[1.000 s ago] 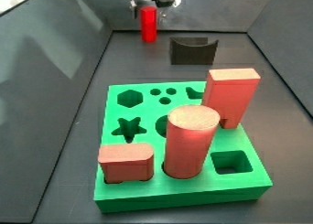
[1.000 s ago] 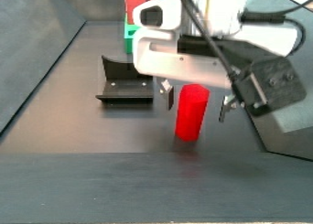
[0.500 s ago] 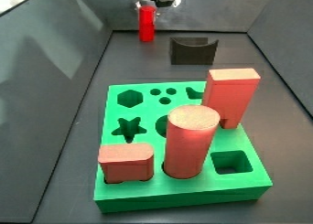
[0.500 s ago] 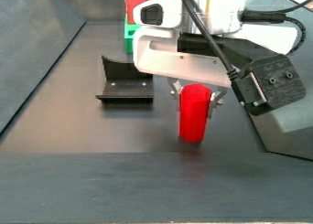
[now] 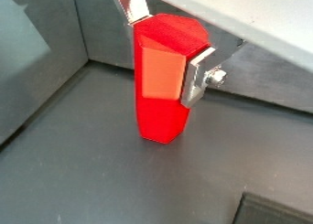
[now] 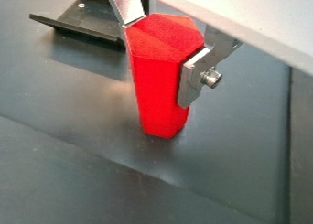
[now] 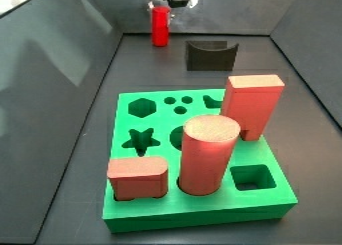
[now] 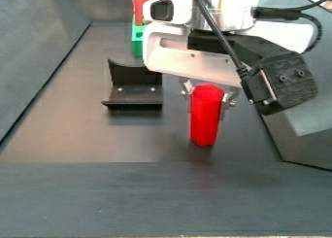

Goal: Pick up the hexagon object. Move up. Move to above the board. Insert the hexagon object.
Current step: Pick up the hexagon object, then move up, then move to above the board.

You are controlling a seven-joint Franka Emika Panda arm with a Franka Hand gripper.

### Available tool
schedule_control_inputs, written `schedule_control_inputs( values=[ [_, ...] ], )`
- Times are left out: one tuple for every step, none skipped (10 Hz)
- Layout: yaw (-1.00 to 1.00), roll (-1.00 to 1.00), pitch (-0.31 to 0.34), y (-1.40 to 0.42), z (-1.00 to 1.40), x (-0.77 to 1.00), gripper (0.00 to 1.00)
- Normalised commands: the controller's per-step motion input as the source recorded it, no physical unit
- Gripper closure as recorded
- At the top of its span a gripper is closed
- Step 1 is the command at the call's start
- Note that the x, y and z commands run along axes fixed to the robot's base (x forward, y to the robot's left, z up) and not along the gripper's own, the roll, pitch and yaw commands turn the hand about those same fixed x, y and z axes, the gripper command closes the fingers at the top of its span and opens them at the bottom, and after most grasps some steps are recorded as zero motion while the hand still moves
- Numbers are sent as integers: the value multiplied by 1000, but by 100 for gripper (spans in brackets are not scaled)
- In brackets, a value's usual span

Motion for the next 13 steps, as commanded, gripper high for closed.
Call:
schedule_control_inputs(
  values=[
    [0, 0, 0, 0, 0, 0, 100],
    [0, 0, 0, 0, 0, 0, 100],
    [0, 0, 0, 0, 833, 0, 100],
    [-30, -2, 17, 5, 810, -35, 100],
    [-40, 12, 38, 0, 674, -59, 100],
    [-40, 28, 38, 2, 585, -46, 100],
    [-34, 53, 52, 2, 330, -31, 100],
    [-27, 58, 58, 0, 225, -28, 100],
    [27, -109, -122, 52, 1000, 8, 100],
    [27, -103, -111, 54, 1000, 7, 100],
    [13, -100, -75, 49, 1000, -1, 100],
    [-4, -87, -46, 46, 1000, -3, 100],
    [-22, -64, -7, 46, 1000, -4, 100]
  ],
)
